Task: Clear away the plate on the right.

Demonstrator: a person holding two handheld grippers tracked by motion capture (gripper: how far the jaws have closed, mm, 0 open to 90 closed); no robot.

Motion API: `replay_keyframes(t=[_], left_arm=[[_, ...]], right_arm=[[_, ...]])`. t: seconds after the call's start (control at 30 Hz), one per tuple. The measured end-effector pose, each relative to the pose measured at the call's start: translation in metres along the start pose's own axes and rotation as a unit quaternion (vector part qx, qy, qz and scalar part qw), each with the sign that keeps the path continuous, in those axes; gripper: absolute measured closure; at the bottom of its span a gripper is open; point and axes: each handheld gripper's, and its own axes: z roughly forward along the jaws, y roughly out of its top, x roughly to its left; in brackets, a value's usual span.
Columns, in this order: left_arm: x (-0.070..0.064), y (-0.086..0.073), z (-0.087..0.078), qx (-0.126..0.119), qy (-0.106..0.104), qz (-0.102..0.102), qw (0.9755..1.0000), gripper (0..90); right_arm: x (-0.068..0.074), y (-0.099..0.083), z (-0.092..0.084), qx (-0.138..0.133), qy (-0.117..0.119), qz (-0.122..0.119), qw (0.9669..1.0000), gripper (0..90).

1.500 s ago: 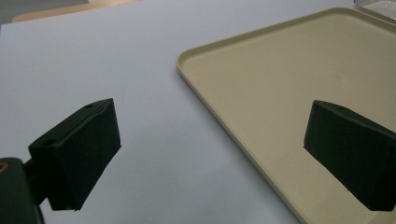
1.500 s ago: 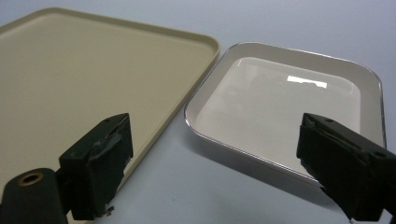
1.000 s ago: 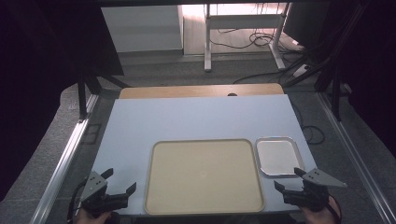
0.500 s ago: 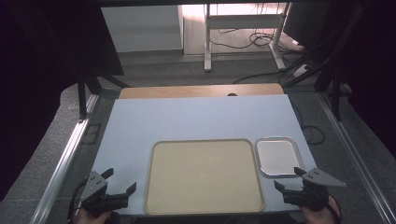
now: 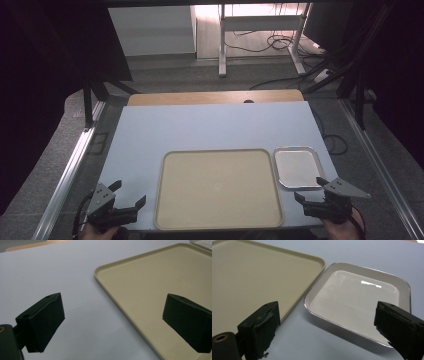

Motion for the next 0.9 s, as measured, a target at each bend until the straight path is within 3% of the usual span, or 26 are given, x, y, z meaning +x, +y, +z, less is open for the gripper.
replay_keyframes(t=[0.33, 0.9], left_arm=[[0.0, 0.0, 0.0, 0.0, 0.0, 0.0, 1.0, 3.6], [0.0, 0.0, 0.0, 0.002, 0.001, 0.001, 1.0, 3.6]], right_arm=[[-0.006, 0.002, 0.003, 0.003, -0.008, 0.02, 0.9998, 2.6], [-0.021, 0.007, 0.013, 0.002, 0.003, 0.046, 0.9989, 2.4]])
